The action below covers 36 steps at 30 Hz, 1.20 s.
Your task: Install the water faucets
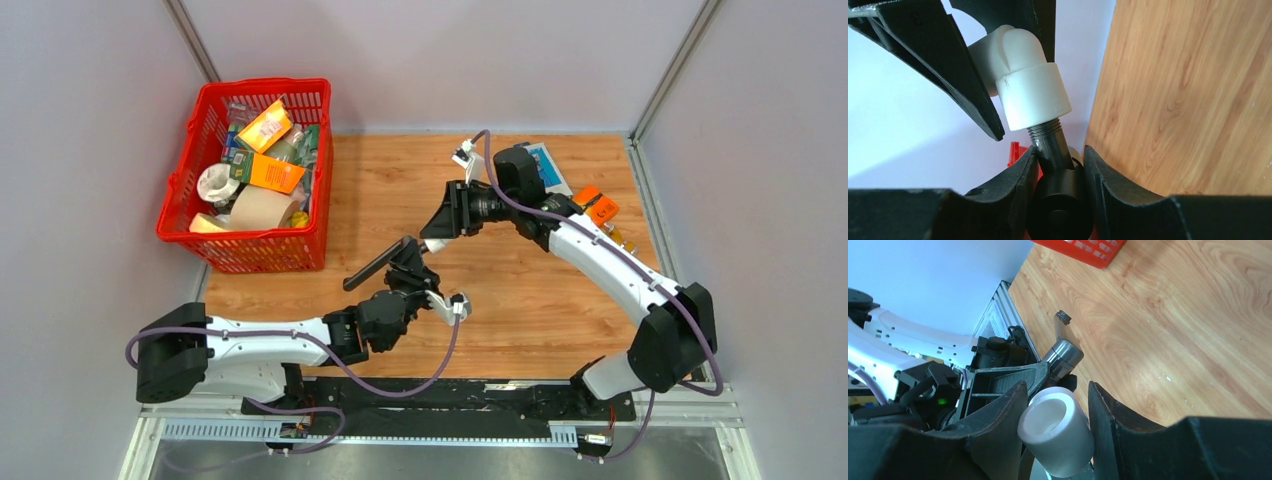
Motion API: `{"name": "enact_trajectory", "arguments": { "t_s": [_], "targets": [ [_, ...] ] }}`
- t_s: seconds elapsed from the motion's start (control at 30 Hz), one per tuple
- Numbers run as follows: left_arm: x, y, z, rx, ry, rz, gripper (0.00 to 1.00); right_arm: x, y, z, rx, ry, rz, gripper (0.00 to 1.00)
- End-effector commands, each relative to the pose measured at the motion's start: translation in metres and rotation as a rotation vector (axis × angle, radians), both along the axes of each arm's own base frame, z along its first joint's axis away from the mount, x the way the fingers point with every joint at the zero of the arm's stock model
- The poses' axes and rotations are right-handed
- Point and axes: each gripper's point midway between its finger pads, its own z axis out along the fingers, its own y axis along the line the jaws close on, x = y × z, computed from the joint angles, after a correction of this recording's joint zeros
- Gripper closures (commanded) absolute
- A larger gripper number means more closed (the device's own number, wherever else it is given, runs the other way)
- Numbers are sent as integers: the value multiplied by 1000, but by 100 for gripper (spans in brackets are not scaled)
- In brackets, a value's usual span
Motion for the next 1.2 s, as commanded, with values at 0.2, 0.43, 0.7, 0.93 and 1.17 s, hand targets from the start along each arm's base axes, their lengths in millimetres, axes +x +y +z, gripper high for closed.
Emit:
{"name": "enact_trajectory", "arguments": {
  "t_s": [0.2, 0.43, 0.7, 0.93, 1.17],
  "targets": [
    [-34, -28, 63, -375, 273, -388, 100, 17, -35, 107, 54, -794, -79, 0],
    [-32, -15, 70, -496, 621, -518, 100, -23, -50, 117, 49, -1125, 80, 0],
    [-56, -21, 80, -448, 1022, -792, 100, -72, -53, 89, 96, -1445, 347, 0],
    [-75, -19, 74, -393, 1081, -868, 100, -81, -43, 73, 120, -1449, 458, 0],
    [-83, -17, 74, -397, 1090, -894, 100, -89, -32, 65, 155, -1377, 572, 3]
  ]
}}
